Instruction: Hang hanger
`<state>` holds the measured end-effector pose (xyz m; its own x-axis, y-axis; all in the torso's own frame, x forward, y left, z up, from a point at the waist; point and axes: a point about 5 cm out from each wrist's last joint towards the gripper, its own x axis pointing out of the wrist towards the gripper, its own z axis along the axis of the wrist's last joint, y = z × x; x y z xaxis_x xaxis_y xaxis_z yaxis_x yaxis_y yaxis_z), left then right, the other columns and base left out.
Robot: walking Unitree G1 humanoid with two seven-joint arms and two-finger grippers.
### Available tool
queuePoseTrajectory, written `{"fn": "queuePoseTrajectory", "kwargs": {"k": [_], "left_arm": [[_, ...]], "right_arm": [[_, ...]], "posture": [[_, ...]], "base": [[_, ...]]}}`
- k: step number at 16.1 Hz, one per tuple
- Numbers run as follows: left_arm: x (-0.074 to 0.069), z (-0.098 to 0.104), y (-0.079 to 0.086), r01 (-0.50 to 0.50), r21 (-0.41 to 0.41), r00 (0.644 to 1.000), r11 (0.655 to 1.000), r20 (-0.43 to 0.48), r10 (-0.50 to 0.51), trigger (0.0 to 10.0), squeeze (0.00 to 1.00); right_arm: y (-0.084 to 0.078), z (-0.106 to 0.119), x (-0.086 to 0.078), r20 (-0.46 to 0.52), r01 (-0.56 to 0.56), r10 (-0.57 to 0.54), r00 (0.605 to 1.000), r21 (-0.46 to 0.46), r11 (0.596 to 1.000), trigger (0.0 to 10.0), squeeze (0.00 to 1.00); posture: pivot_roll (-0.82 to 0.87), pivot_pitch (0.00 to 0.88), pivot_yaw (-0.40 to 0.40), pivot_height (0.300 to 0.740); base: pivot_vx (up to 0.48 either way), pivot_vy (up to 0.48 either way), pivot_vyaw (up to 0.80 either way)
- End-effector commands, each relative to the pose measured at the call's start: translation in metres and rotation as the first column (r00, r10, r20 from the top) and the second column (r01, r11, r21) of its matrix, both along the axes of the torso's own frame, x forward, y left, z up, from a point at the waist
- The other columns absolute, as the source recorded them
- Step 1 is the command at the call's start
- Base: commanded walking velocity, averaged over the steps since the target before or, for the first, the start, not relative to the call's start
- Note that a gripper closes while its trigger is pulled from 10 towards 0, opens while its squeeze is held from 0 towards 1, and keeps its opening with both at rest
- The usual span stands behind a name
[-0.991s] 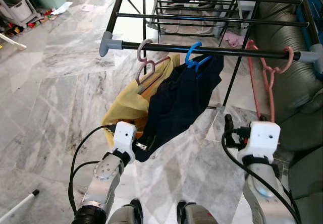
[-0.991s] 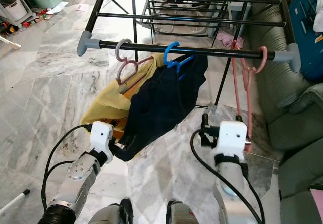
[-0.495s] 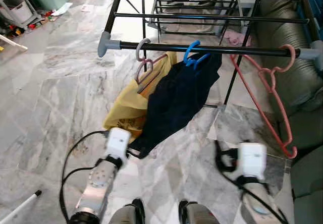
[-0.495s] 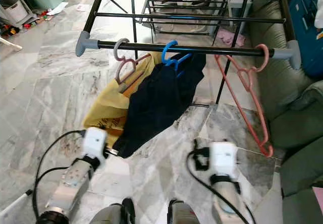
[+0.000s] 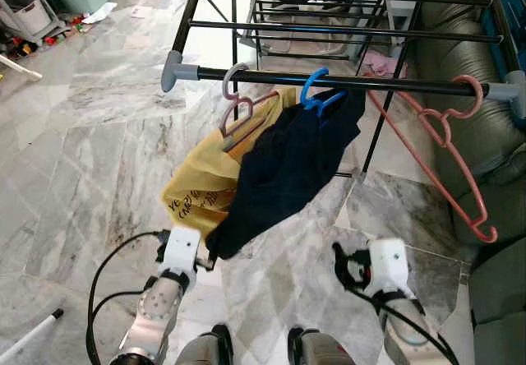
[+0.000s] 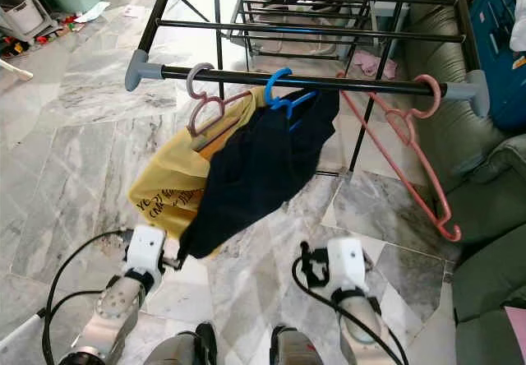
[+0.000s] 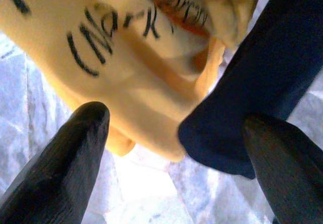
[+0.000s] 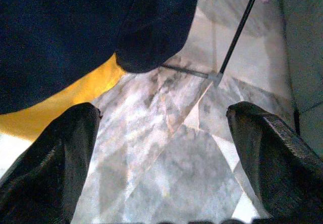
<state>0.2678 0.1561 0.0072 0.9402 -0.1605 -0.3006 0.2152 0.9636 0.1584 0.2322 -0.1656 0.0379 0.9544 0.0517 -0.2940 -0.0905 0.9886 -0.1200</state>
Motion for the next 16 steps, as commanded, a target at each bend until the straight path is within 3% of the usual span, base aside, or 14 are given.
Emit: {"fn": "queuePoseTrajectory", "kwargs": {"k": [1, 6, 12, 16], "left_arm": [[-0.003, -0.005, 0.002, 0.005, 0.027, 1.000, 1.000, -0.016, -0.004, 10.0, 0.00], [0.004, -0.005, 0.002, -0.040, 0.019, 0.999, 0.999, -0.010, 0.040, 10.0, 0.00], [0.010, -0.009, -0.006, 0.005, 0.060, 0.999, 0.998, -0.042, -0.003, 10.0, 0.00], [0.013, -0.010, -0.006, 0.005, 0.072, 0.999, 0.997, -0.052, -0.001, 10.0, 0.00]], "right_arm": [[0.000, -0.004, -0.002, -0.012, -0.001, 0.001, 1.000, 0.008, 1.000, 10.0, 0.00], [-0.002, -0.010, 0.009, -0.033, -0.023, 0.023, 0.999, 0.005, 1.000, 10.0, 0.00], [-0.013, -0.035, 0.006, -0.125, 0.036, -0.032, 0.992, 0.035, 0.999, 10.0, 0.00], [-0.014, -0.042, 0.009, -0.139, 0.018, -0.018, 0.990, 0.000, 1.000, 10.0, 0.00]], "posture": [[-0.14, 0.198, 0.006, 0.740], [-0.14, 0.198, -0.006, 0.740], [-0.16, 0.197, 0.006, 0.740], [-0.16, 0.191, 0.004, 0.740]], "base": [[0.000, 0.000, 0.00], [0.000, 0.000, 0.00], [-0.284, 0.000, 0.00], [-0.300, 0.000, 0.00]]}}
